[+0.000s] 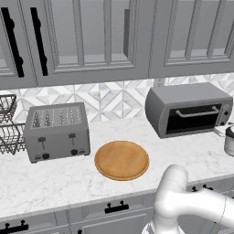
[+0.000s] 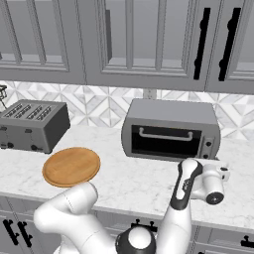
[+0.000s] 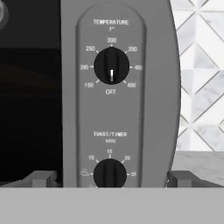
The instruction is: Pick up the kebab skewer and baguette bread, and place them inside the toaster oven. Close the toaster oven door and start by setting the timer.
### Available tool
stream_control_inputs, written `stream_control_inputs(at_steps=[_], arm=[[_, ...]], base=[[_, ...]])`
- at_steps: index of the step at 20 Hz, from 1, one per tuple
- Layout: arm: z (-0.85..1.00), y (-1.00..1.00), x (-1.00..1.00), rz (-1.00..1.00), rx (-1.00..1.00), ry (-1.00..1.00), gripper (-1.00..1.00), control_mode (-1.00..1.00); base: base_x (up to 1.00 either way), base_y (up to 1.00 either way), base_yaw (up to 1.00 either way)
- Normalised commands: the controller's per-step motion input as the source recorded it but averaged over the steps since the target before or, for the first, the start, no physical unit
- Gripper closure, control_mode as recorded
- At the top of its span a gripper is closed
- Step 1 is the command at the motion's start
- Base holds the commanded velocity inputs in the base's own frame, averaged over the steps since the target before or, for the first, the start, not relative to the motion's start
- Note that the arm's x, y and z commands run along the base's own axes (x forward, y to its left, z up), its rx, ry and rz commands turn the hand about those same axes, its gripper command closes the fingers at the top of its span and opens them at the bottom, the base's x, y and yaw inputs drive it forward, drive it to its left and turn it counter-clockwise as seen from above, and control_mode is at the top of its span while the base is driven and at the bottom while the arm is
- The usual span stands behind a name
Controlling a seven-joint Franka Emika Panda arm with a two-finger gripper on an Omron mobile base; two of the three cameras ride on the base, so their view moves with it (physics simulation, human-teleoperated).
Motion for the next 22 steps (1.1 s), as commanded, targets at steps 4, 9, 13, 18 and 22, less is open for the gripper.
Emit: stream_control_inputs(at_steps=[4,9,13,18,22], arm=[[0.00,0.00,0.07,0.00,0.00,0.00,-1.00,-1.00],[0.00,0.00,0.00,0.00,0.00,0.00,-1.00,-1.00],[0.00,0.00,0.00,0.00,0.00,0.00,1.00,-1.00],[0.00,0.00,0.00,0.00,0.00,0.00,1.00,-1.00],[0.00,0.00,0.01,0.00,0.00,0.00,1.00,-1.00]], base=[[0.00,0.00,0.00],[0.00,0.00,0.00],[0.00,0.00,0.00],[0.00,0.00,0.00],[0.00,0.00,0.00]])
